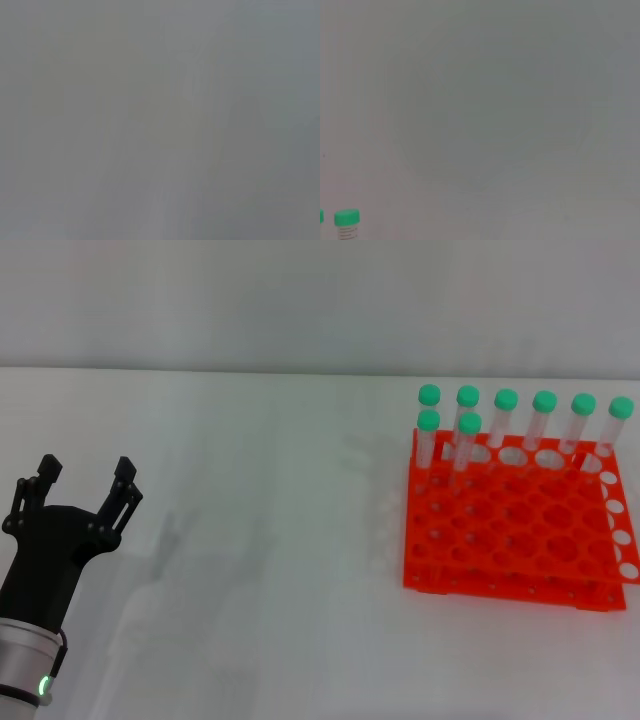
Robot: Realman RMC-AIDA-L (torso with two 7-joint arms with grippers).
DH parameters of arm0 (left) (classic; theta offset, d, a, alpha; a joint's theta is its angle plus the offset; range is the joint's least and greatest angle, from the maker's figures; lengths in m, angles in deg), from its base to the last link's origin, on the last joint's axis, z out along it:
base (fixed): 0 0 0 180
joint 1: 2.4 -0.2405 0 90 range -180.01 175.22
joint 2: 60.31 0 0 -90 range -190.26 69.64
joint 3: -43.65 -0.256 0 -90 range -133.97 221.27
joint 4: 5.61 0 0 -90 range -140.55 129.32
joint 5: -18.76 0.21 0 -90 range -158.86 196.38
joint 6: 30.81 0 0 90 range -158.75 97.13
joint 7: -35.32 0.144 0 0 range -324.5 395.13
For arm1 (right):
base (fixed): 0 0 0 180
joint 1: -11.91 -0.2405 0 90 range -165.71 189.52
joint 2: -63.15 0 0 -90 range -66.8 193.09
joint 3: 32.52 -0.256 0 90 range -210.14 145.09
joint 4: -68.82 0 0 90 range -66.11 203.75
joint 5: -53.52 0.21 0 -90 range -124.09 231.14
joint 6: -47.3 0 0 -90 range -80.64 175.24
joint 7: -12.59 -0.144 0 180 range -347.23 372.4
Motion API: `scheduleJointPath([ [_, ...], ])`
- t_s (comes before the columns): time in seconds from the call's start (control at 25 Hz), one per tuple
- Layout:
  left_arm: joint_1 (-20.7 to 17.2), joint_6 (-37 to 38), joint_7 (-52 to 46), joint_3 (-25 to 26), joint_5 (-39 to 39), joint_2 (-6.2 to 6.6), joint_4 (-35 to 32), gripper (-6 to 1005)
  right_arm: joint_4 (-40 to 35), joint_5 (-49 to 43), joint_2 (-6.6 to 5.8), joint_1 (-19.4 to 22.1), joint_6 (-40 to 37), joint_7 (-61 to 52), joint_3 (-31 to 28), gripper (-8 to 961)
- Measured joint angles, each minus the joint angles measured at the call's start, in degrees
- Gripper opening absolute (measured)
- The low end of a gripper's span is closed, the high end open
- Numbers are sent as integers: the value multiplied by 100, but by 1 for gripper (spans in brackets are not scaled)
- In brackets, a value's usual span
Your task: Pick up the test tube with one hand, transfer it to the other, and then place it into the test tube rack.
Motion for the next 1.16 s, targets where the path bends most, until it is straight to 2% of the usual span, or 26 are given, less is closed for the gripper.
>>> scheduleJointPath([
  [1.16, -58, 5, -78, -36, 34, 0, 5, 880, 219, -29, 18, 39, 432, 0, 0, 874],
])
